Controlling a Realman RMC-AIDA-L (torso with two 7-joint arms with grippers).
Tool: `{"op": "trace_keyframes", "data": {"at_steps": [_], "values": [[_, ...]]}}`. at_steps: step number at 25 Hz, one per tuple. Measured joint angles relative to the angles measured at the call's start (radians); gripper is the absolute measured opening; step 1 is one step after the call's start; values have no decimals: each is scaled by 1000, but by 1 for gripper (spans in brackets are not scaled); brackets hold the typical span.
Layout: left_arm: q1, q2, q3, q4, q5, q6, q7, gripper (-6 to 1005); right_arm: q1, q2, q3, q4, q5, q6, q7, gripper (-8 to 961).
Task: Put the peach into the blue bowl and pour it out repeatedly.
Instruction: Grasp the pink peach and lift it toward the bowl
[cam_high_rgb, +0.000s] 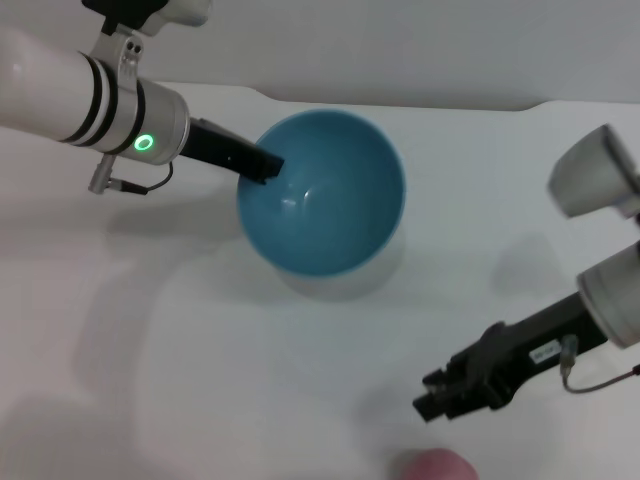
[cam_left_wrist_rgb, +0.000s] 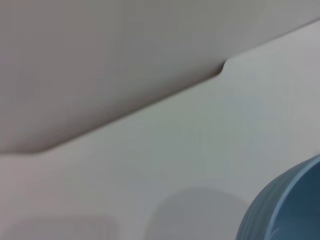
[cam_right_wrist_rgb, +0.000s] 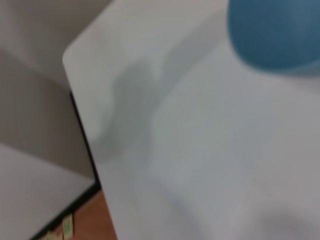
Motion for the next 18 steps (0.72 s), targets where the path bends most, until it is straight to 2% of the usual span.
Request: {"op": "trace_keyframes", "data": {"at_steps": [10,18], "values": [[7,-3,-4,2,32,30,-40,-2,38,1,-241,-11,-82,30,185,393],[4,-5,2,-1,32,31,-41,-2,50,4,-305,5,-83,30,225,393]]}}
